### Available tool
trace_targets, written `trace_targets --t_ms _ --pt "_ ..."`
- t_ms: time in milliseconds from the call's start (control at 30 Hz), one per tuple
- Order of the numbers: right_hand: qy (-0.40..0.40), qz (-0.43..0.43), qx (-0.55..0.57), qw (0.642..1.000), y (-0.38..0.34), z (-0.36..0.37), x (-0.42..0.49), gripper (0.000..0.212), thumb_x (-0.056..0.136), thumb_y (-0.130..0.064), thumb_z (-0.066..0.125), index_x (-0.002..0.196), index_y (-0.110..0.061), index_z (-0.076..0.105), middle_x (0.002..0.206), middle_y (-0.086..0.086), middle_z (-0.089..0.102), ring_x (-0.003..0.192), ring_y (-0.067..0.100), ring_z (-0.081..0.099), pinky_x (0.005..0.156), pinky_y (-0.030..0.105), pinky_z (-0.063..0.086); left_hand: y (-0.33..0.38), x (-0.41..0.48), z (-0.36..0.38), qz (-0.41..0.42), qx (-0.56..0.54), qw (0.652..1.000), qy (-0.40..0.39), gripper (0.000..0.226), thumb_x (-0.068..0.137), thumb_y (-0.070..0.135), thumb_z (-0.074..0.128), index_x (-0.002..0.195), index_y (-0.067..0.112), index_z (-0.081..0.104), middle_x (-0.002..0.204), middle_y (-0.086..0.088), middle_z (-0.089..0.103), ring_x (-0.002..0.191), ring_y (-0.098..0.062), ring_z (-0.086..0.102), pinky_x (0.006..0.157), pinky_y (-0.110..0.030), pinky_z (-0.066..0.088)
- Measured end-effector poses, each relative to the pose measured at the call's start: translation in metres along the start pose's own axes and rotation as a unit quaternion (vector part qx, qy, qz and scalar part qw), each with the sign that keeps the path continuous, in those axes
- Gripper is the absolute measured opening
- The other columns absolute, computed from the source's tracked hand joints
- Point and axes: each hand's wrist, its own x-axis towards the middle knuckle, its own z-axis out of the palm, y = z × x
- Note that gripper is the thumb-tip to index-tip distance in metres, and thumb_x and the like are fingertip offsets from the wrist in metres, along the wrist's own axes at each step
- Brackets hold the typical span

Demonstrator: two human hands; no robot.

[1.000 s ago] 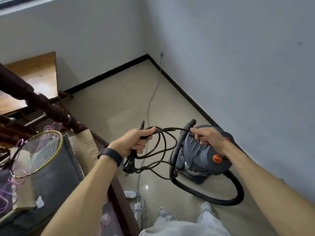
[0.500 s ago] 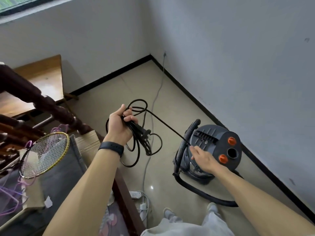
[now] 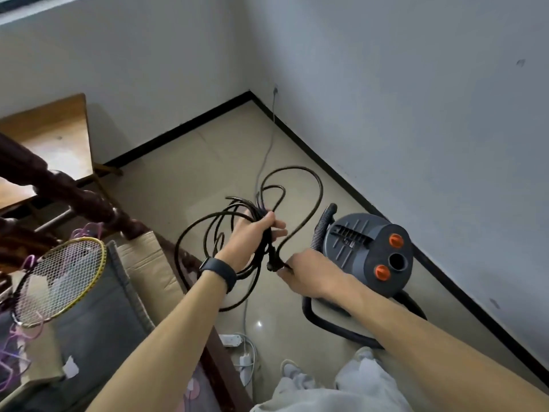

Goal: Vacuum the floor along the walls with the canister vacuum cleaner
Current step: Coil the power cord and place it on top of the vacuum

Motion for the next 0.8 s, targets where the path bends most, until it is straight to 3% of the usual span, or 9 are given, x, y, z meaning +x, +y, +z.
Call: trace_targets --t_ms 100,200,333,400,433,533,600,667,800 --pt "-0.075 -0.034 0.053 0.995 -0.002 -0.017 0.002 0.022 0.1 -0.026 0.054 0.106 -0.014 0.071 0.112 0.008 0.069 0.106 0.026 0.06 0.09 0.034 0.049 -0.022 0.006 0.019 -0.027 0.119 0.99 -0.074 0.007 0.101 0.012 0.054 0.099 0.006 0.057 0.083 -0.01 0.07 0.073 -0.021 0.067 0.075 -0.039 0.053" --pt "-0.059 -0.024 0.141 0.988 0.024 -0.023 0.0 0.027 0.099 -0.043 0.057 0.114 -0.025 0.071 0.102 -0.004 0.071 0.096 0.016 0.064 0.087 0.031 0.052 -0.032 0.016 0.038 -0.038 0.108 0.992 -0.049 0.011 0.099 0.006 0.054 0.088 0.006 0.058 0.07 -0.007 0.061 0.06 -0.014 0.06 0.061 -0.026 0.052" --pt "0.176 -0.029 0.286 0.941 0.062 -0.025 -0.012 0.05 0.1 -0.063 0.048 0.073 -0.022 0.057 0.06 -0.011 0.052 0.056 0.005 0.048 0.057 0.024 0.038 -0.03 0.052 0.043 -0.087 0.07 0.987 0.113 0.021 0.097 0.01 0.056 0.076 0.01 0.056 0.061 -0.003 0.054 0.05 -0.017 0.05 0.052 -0.027 0.043" --pt "0.298 0.035 0.361 0.883 0.09 -0.036 -0.009 0.056 0.105 -0.058 0.035 0.072 -0.017 0.053 0.056 -0.008 0.049 0.054 0.006 0.048 0.057 0.026 0.039 -0.029 0.067 0.032 -0.152 0.085 0.976 0.135 0.021 0.095 0.013 0.057 0.075 0.009 0.055 0.063 -0.006 0.05 0.048 -0.018 0.046 0.052 -0.027 0.039" --pt "0.297 0.094 0.371 0.875 0.109 -0.042 -0.002 0.053 0.108 -0.05 0.03 0.083 -0.013 0.058 0.064 -0.002 0.056 0.062 0.014 0.057 0.062 0.032 0.044 -0.028 0.07 0.026 -0.19 0.087 0.972 0.111 0.02 0.095 0.014 0.058 0.076 0.007 0.057 0.062 -0.006 0.048 0.046 -0.017 0.044 0.05 -0.025 0.037" --pt "0.098 0.259 0.198 0.94 0.164 -0.049 0.03 0.034 0.113 -0.019 0.024 0.105 -0.006 0.055 0.114 0.022 0.066 0.107 0.039 0.063 0.08 0.042 0.043 -0.017 0.074 0.019 -0.294 -0.025 0.955 -0.001 0.023 0.098 0.017 0.053 0.081 0.008 0.065 0.058 0.003 0.04 0.045 -0.01 0.036 0.045 -0.021 0.034" --pt "-0.022 0.26 0.053 0.964 0.177 -0.051 0.043 0.029 0.11 -0.009 0.031 0.122 0.0 0.056 0.128 0.022 0.062 0.116 0.038 0.062 0.084 0.042 0.048 -0.007 0.076 0.022 -0.283 -0.138 0.949 -0.026 0.018 0.096 0.02 0.051 0.082 0.013 0.059 0.058 0.009 0.035 0.044 -0.007 0.033 0.048 -0.02 0.032" --pt "-0.092 0.2 -0.003 0.976 0.173 -0.047 0.052 0.031 0.108 -0.01 0.036 0.125 0.001 0.06 0.126 0.018 0.063 0.116 0.037 0.063 0.086 0.041 0.049 0.003 0.082 0.034 -0.222 -0.237 0.946 -0.014 0.015 0.096 0.024 0.05 0.082 0.017 0.052 0.062 0.008 0.04 0.047 -0.009 0.04 0.054 -0.022 0.035" --pt "-0.15 0.091 0.029 0.984 0.126 -0.047 0.056 0.034 0.101 -0.03 0.044 0.084 -0.006 0.06 0.082 0.007 0.061 0.085 0.032 0.06 0.071 0.036 0.048 0.014 0.102 0.07 -0.11 -0.268 0.956 0.037 0.025 0.105 0.022 0.043 0.086 0.01 0.055 0.085 -0.002 0.067 0.086 -0.026 0.07 0.074 -0.032 0.047"
